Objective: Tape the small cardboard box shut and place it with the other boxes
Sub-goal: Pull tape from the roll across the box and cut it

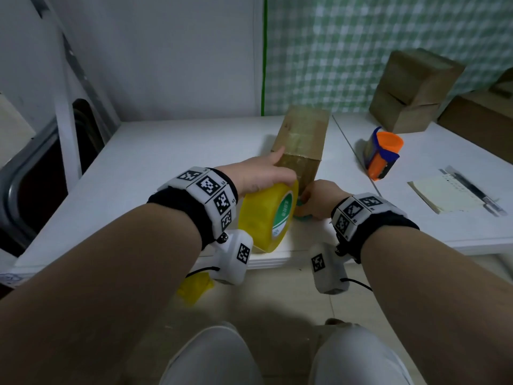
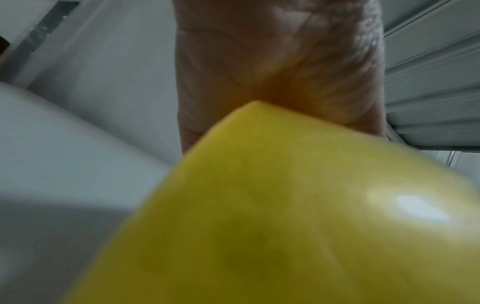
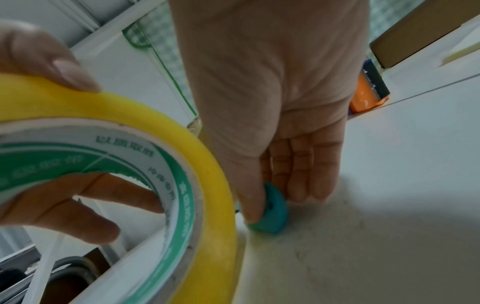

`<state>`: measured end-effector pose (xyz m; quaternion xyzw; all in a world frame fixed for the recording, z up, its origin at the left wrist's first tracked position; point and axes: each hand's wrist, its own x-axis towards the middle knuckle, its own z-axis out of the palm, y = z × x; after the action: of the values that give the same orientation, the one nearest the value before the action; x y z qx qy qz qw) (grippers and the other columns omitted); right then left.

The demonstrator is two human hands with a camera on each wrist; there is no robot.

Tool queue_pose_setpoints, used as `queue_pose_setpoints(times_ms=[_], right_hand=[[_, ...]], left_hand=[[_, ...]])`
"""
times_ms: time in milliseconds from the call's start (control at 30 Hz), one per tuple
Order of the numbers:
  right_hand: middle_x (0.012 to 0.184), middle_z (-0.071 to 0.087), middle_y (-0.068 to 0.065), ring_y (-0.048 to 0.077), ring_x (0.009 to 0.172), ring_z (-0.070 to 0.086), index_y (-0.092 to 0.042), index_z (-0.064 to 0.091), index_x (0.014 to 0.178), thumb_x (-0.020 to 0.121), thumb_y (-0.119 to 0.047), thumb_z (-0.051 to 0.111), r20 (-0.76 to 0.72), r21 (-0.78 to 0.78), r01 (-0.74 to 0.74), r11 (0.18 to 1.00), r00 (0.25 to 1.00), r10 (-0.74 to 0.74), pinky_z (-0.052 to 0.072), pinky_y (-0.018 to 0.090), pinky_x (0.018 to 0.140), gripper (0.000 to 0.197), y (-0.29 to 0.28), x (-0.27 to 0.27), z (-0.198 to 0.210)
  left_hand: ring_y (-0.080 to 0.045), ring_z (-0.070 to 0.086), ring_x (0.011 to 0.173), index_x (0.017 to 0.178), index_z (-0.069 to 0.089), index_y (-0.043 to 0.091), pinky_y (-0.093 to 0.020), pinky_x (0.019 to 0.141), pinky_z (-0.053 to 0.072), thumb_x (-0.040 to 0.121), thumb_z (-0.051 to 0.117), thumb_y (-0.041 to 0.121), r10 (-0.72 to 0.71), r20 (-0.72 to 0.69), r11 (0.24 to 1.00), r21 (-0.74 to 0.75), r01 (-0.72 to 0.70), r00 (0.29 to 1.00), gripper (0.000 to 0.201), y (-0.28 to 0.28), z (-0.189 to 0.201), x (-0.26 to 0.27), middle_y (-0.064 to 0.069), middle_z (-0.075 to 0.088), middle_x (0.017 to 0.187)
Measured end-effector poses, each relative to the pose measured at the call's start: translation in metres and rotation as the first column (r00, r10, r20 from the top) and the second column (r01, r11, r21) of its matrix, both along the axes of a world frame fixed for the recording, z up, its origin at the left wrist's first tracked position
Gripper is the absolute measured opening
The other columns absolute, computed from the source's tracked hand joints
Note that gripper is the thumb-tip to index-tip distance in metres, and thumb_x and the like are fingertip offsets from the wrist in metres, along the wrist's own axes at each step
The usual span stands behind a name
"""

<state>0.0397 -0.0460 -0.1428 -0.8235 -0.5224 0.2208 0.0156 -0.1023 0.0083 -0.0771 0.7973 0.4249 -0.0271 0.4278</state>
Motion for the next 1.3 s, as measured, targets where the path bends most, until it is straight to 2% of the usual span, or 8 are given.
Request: queue_pose_setpoints(times_ms=[100, 267, 400, 700, 833, 933, 1033, 1300], right_hand=[[0.084, 0.058, 0.010, 0.023, 0.076, 0.054, -0.002, 0.068, 0.107, 0.084, -0.022, 0.063, 0.023, -0.059, -0.017, 0.998, 1.000, 0.018, 0.044, 0.025, 0.057, 0.031, -0.006, 0.007, 0.011], [0.097, 0.050, 0.010, 0.022, 0.088, 0.049, 0.001, 0.059, 0.121, 0.090, -0.016, 0.055, 0.131, -0.107, 0.041, 0.993, 0.991, -0.027, 0.048, 0.024, 0.063, 0.036, -0.015, 0.030, 0.035], [0.093, 0.048, 0.007, 0.031, 0.104, 0.058, -0.001, 0.060, 0.121, 0.088, -0.018, 0.053, 0.175, -0.006, 0.123, 0.992, 0.977, -0.120, 0.046, 0.046, 0.100, 0.037, -0.028, 0.050, 0.049], [0.104, 0.064, 0.016, 0.033, 0.083, 0.054, -0.007, 0.047, 0.111, 0.088, -0.010, 0.041, 0.198, 0.463, 0.283, 0.840, 0.891, -0.409, 0.037, 0.036, 0.066, 0.023, -0.037, 0.052, 0.077], [0.107, 0.066, 0.014, 0.034, 0.091, 0.061, -0.015, 0.049, 0.120, 0.094, -0.018, 0.039, 0.154, 0.627, 0.113, 0.771, 0.952, -0.265, 0.039, 0.034, 0.065, 0.028, -0.034, 0.041, 0.078], [0.112, 0.065, 0.012, 0.032, 0.101, 0.060, -0.019, 0.052, 0.123, 0.094, -0.023, 0.042, 0.198, 0.577, -0.050, 0.816, 0.977, -0.081, 0.039, 0.031, 0.068, 0.031, -0.027, 0.029, 0.076], [0.117, 0.064, 0.010, 0.029, 0.105, 0.059, -0.019, 0.051, 0.127, 0.095, -0.025, 0.044, 0.141, 0.486, -0.104, 0.868, 0.989, 0.040, 0.043, 0.032, 0.075, 0.033, -0.020, 0.021, 0.070], [0.116, 0.063, 0.013, 0.030, 0.103, 0.059, -0.013, 0.051, 0.126, 0.097, -0.025, 0.042, 0.124, 0.405, -0.089, 0.910, 0.991, 0.041, 0.046, 0.037, 0.081, 0.033, -0.015, 0.016, 0.066]], left_hand=[[-0.027, 0.048, 0.121, 0.150, 0.005, 0.037, -0.043, 0.101, 0.046, 0.070, 0.059, 0.039, -0.041, -0.020, 0.999, -0.027, 0.040, 0.999, 0.096, -0.002, 0.005, 0.002, -0.005, 0.026, 0.156], [-0.028, 0.053, 0.114, 0.146, 0.008, 0.048, -0.044, 0.099, 0.048, 0.061, 0.059, 0.041, -0.114, -0.059, 0.993, -0.037, 0.112, 0.992, 0.100, -0.005, 0.013, 0.009, -0.005, 0.035, 0.150], [-0.027, 0.050, 0.118, 0.145, 0.007, 0.049, -0.044, 0.101, 0.046, 0.070, 0.059, 0.037, -0.161, -0.111, 0.987, -0.022, 0.159, 0.981, 0.092, -0.006, 0.015, 0.012, -0.004, 0.031, 0.152], [-0.026, 0.052, 0.116, 0.146, 0.010, 0.046, -0.042, 0.099, 0.047, 0.073, 0.058, 0.041, -0.199, -0.147, 0.978, 0.038, 0.206, 0.969, 0.088, -0.012, 0.016, 0.010, -0.004, 0.040, 0.147], [-0.028, 0.054, 0.113, 0.148, 0.011, 0.041, -0.042, 0.097, 0.049, 0.079, 0.061, 0.037, -0.159, -0.120, 0.986, 0.040, 0.164, 0.980, 0.085, -0.012, 0.014, 0.007, -0.008, 0.047, 0.140], [-0.029, 0.053, 0.114, 0.147, 0.015, 0.041, -0.045, 0.097, 0.048, 0.072, 0.065, 0.042, -0.107, -0.089, 0.994, 0.017, 0.109, 0.990, 0.090, -0.012, 0.012, 0.002, -0.005, 0.045, 0.142], [-0.026, 0.053, 0.113, 0.143, 0.032, 0.020, -0.041, 0.099, 0.047, 0.084, 0.058, 0.041, -0.001, -0.049, 1.000, -0.002, 0.001, 0.999, 0.068, -0.015, 0.011, 0.001, -0.002, 0.048, 0.131], [-0.031, 0.066, 0.090, 0.119, 0.061, 0.007, -0.039, 0.081, 0.055, 0.087, 0.058, 0.037, 0.177, 0.028, 0.962, -0.217, -0.167, 0.984, 0.044, -0.011, 0.005, -0.001, -0.016, 0.069, 0.108]])
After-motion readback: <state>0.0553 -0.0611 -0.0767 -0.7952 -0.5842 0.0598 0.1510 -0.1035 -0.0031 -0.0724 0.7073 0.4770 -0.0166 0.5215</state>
